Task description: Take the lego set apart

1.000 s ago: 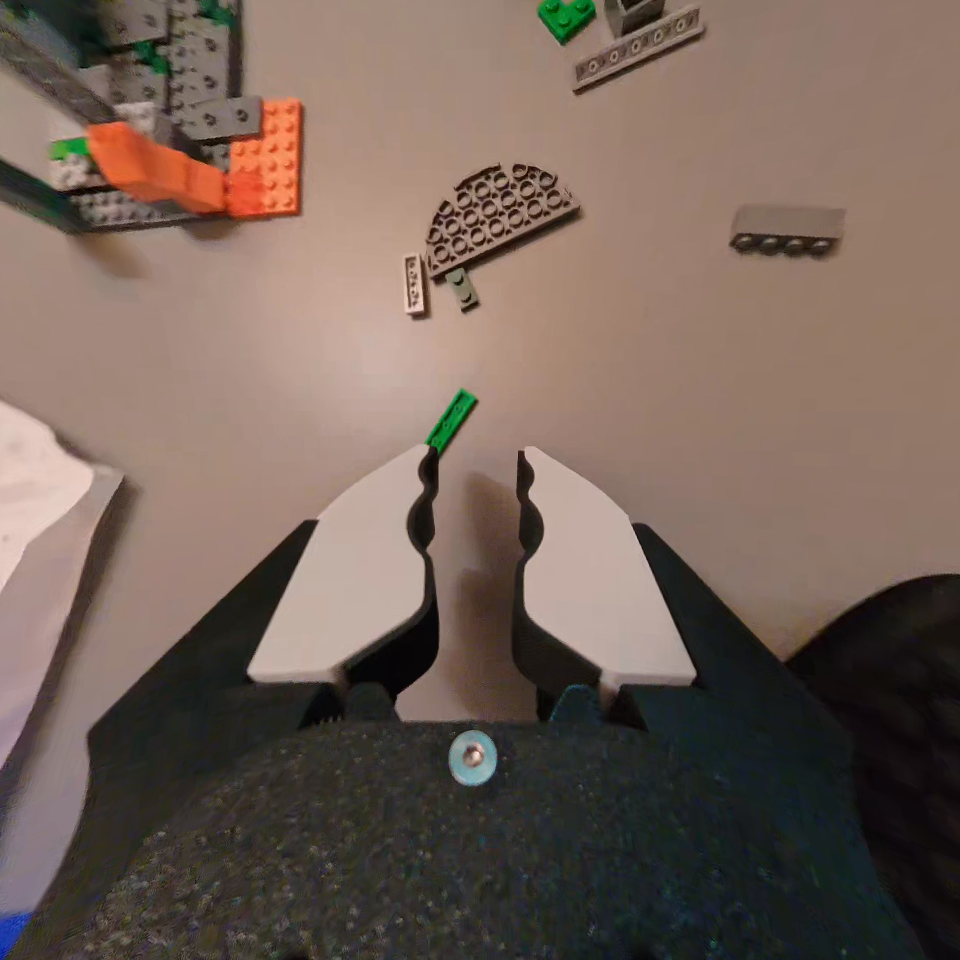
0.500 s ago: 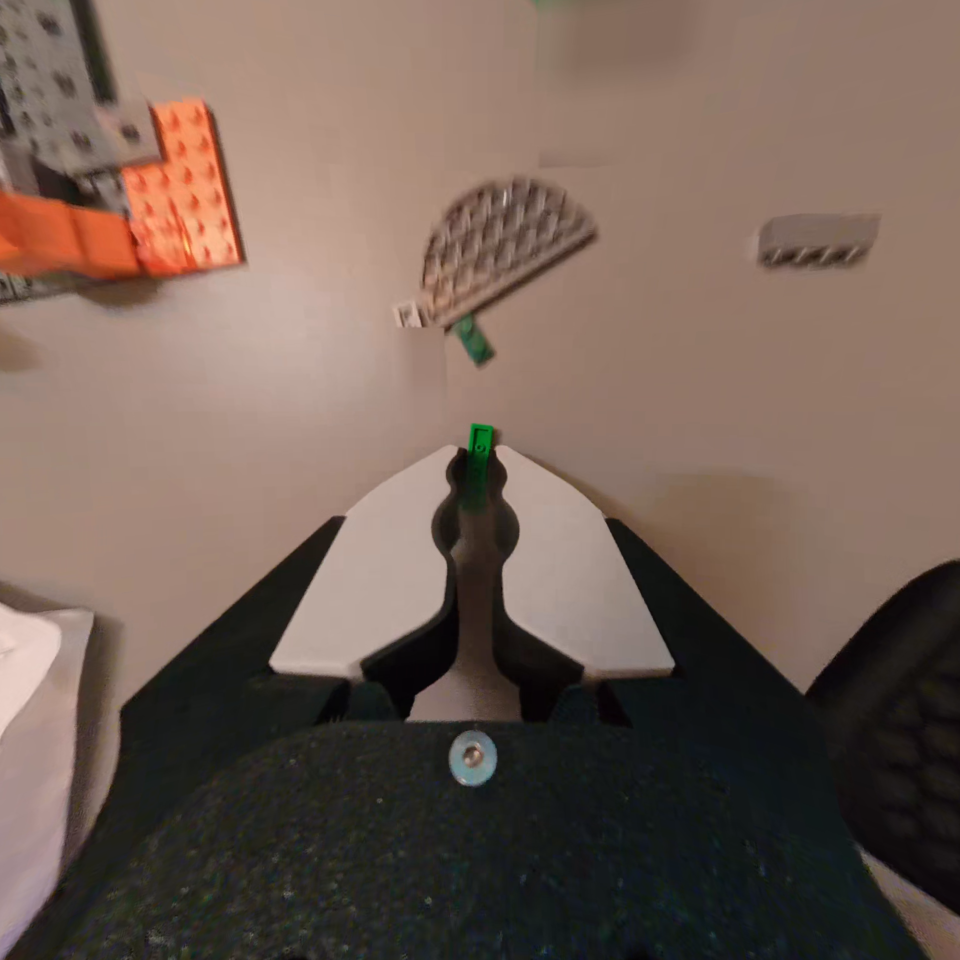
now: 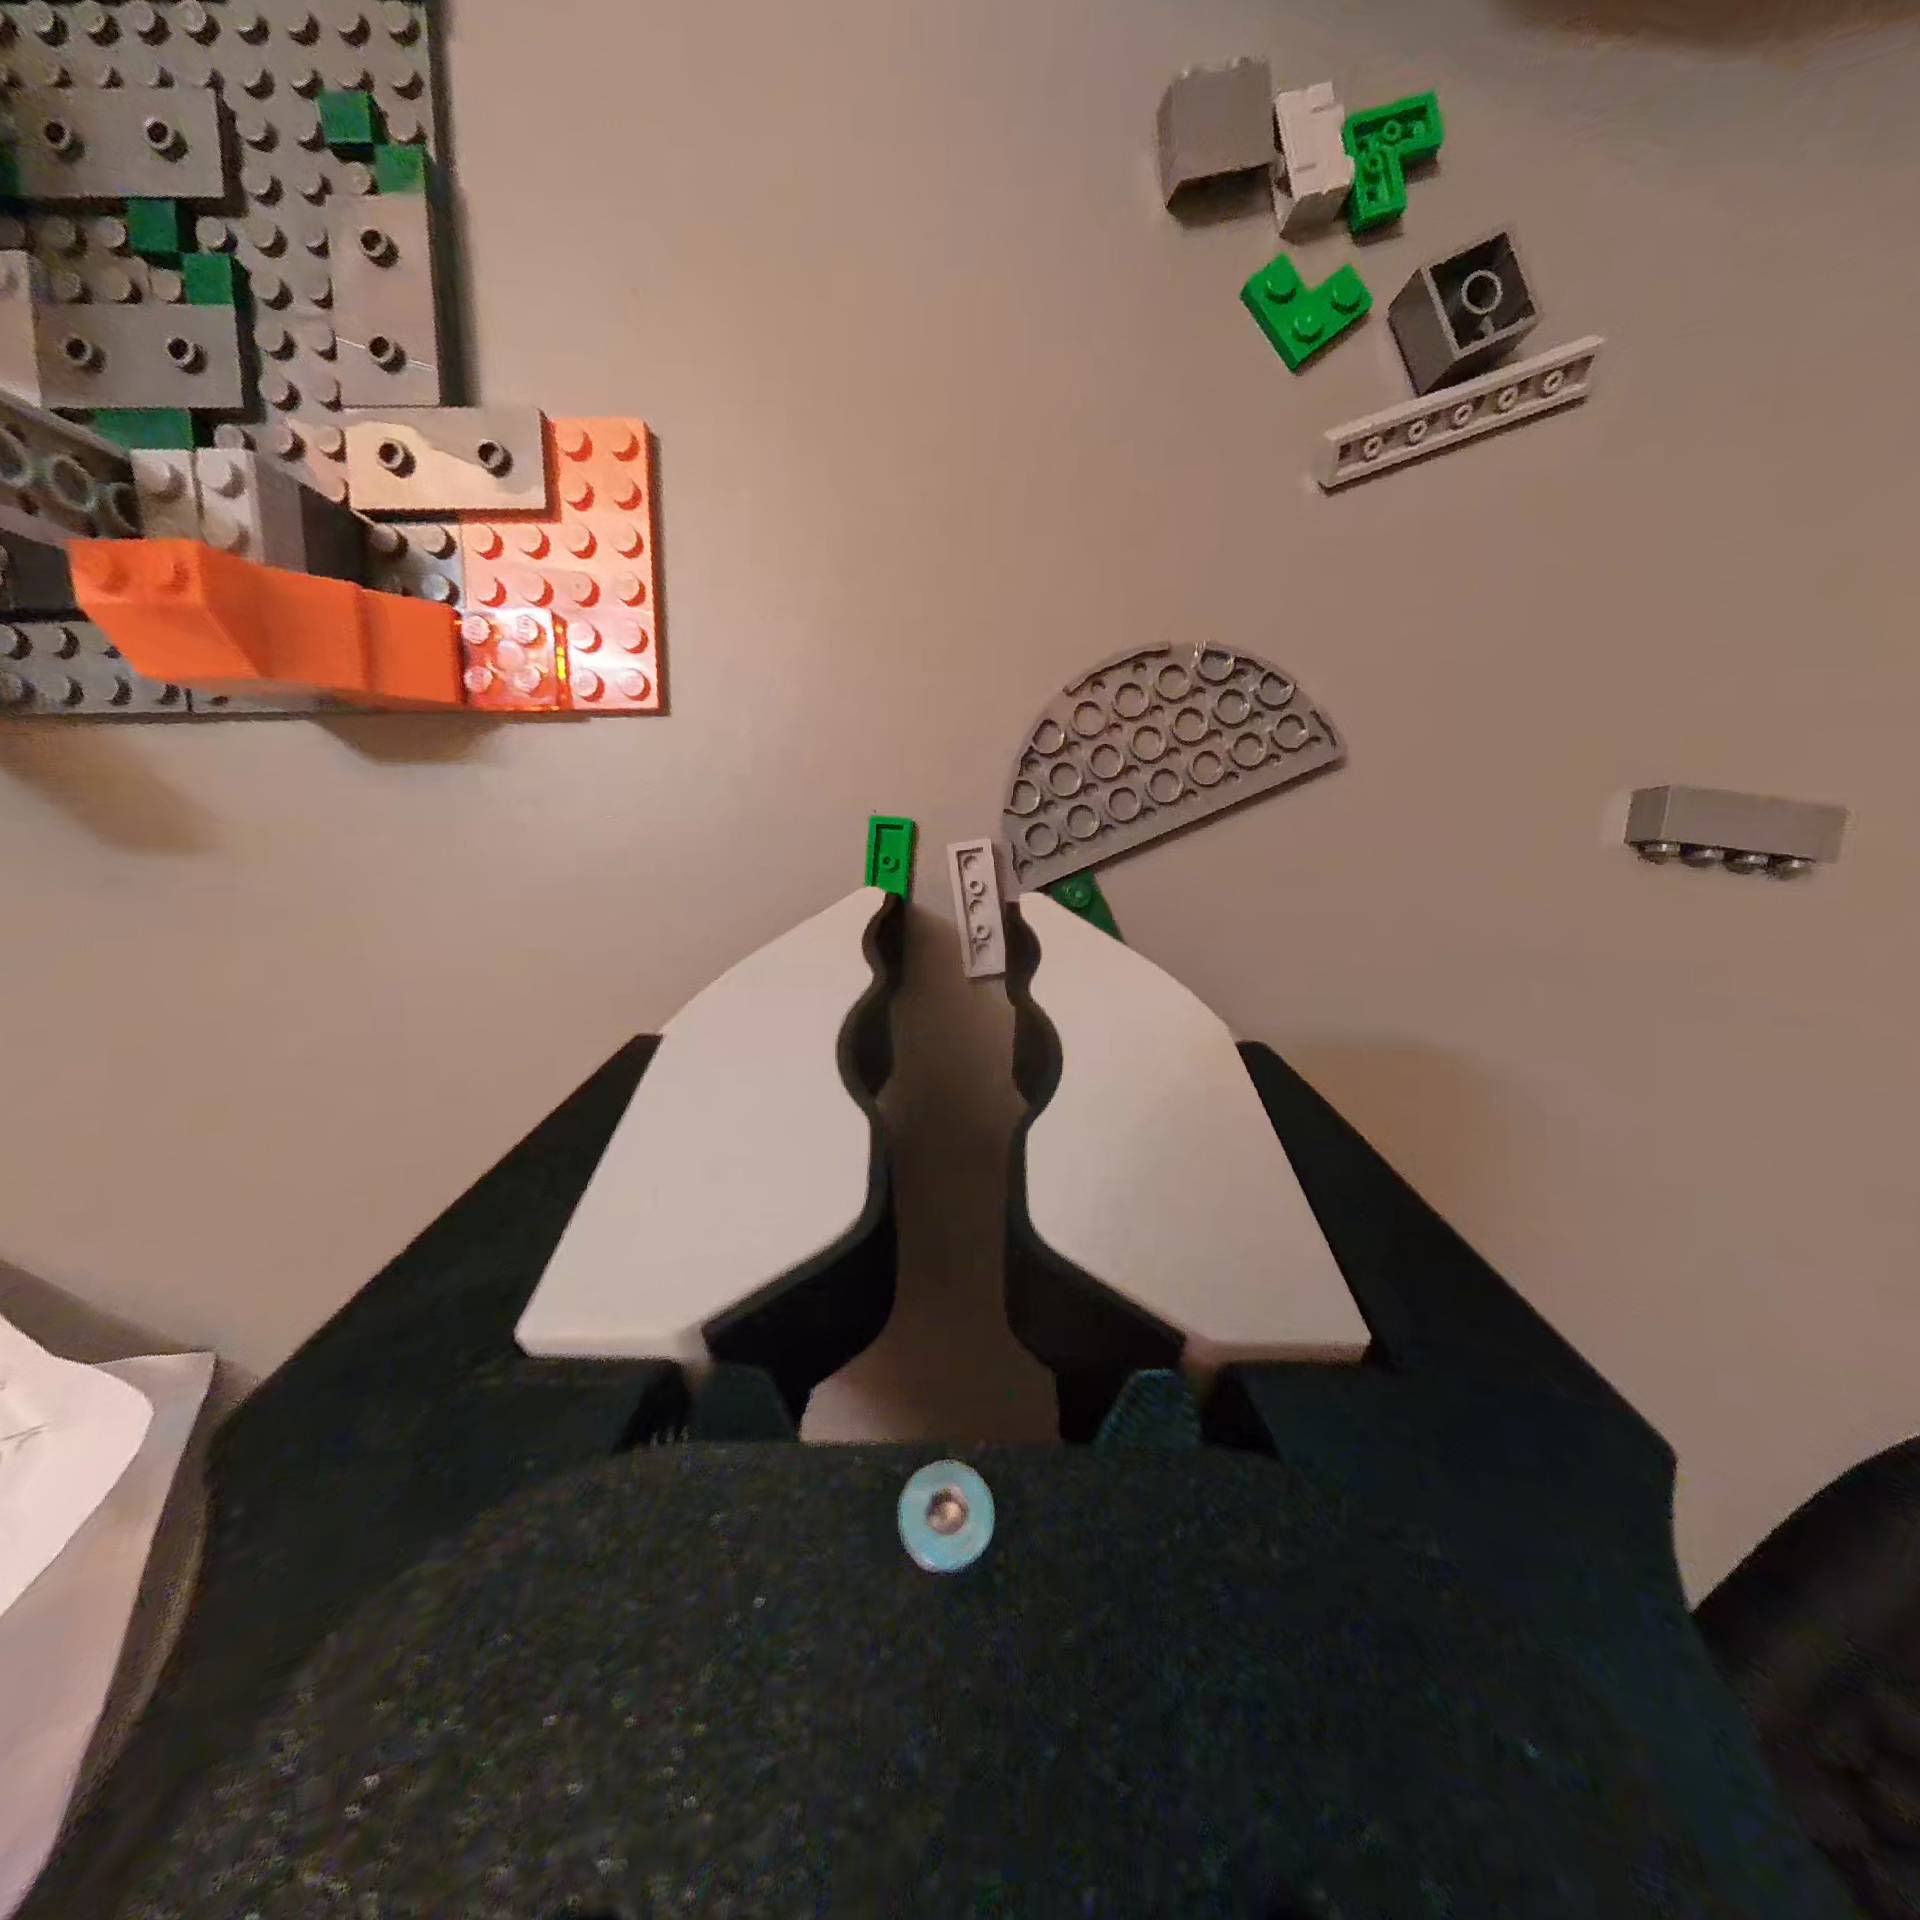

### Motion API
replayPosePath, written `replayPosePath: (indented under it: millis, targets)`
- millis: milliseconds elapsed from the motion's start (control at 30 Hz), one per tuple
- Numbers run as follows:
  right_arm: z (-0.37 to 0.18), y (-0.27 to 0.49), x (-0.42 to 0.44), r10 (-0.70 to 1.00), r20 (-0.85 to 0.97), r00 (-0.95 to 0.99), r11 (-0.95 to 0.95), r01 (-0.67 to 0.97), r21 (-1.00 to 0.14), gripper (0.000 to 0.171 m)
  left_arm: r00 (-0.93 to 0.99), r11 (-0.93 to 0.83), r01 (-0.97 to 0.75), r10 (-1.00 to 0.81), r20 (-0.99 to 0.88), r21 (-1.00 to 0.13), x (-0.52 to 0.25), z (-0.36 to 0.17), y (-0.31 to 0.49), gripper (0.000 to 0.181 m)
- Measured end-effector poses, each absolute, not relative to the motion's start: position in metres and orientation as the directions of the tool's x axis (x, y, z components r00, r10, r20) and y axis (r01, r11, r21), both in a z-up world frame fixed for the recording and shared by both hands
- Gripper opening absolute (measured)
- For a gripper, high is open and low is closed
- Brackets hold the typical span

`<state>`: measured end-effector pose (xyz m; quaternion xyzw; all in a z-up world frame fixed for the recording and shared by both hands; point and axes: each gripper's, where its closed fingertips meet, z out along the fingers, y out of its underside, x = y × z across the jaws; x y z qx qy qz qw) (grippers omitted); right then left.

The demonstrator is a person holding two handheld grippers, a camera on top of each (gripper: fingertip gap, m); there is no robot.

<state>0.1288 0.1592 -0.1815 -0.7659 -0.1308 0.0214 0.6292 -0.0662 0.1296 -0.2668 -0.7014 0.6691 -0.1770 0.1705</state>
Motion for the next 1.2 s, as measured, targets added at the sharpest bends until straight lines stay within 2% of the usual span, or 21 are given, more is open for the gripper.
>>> replayPosePath:
  millis: [167, 367, 500, 567, 667, 733, 800, 867, 967, 1100, 1200]
  targets:
    - [-0.183, 0.159, 0.126, 0.237, 0.142, 0.961, -0.179, 0.187, -0.966, 0.0, 0.023, -0.001, -0.903, -0.999, -0.047, -0.43, -0.067, -0.268, 0.135, 0.012]
    - [-0.183, 0.159, 0.128, 0.236, 0.124, 0.964, -0.184, 0.17, -0.968, 0.001, -0.011, 0.069, -0.91, -0.99, -0.141, -0.408, -0.065, -0.266, 0.142, 0.03]
    - [-0.185, 0.159, 0.126, 0.243, 0.13, 0.961, -0.19, 0.178, -0.966, 0.001, -0.014, 0.067, -0.918, -0.991, -0.136, -0.391, -0.066, -0.266, 0.146, 0.035]
    - [-0.184, 0.159, 0.126, 0.245, 0.13, 0.961, -0.19, 0.179, -0.965, 0.001, -0.037, 0.083, -0.923, -0.991, -0.127, -0.375, -0.066, -0.267, 0.144, 0.029]
    - [-0.184, 0.159, 0.128, 0.243, 0.124, 0.962, -0.191, 0.173, -0.966, 0.001, -0.044, 0.08, -0.909, -0.994, -0.095, -0.409, -0.061, -0.259, 0.14, 0.017]
    - [-0.184, 0.16, 0.128, 0.243, 0.115, 0.963, -0.193, 0.165, -0.967, 0.001, -0.062, 0.07, -0.892, -0.998, -0.033, -0.446, -0.058, -0.251, 0.132, 0.002]
    - [-0.185, 0.16, 0.128, 0.246, 0.11, 0.963, -0.198, 0.161, -0.967, 0.001, -0.056, 0.054, -0.876, -0.998, -0.009, -0.48, -0.056, -0.244, 0.133, 0.001]
    - [-0.187, 0.161, 0.128, 0.25, 0.111, 0.962, -0.202, 0.164, -0.966, 0.001, -0.041, 0.052, -0.876, -0.999, -0.034, -0.48, -0.058, -0.243, 0.14, 0.012]
    - [-0.189, 0.161, 0.126, 0.258, 0.113, 0.96, -0.209, 0.169, -0.963, 0.001, -0.067, 0.076, -0.896, -0.997, -0.036, -0.438, -0.065, -0.251, 0.141, 0.042]
    - [-0.19, 0.161, 0.126, 0.262, 0.114, 0.958, -0.213, 0.172, -0.962, 0.001, -0.142, 0.129, -0.908, -0.99, 0.002, -0.399, -0.07, -0.262, 0.131, 0.041]
    - [-0.191, 0.161, 0.126, 0.263, 0.11, 0.959, -0.216, 0.169, -0.962, 0.001, -0.157, 0.14, -0.878, -0.988, 0.001, -0.458, -0.062, -0.255, 0.129, 0.039]
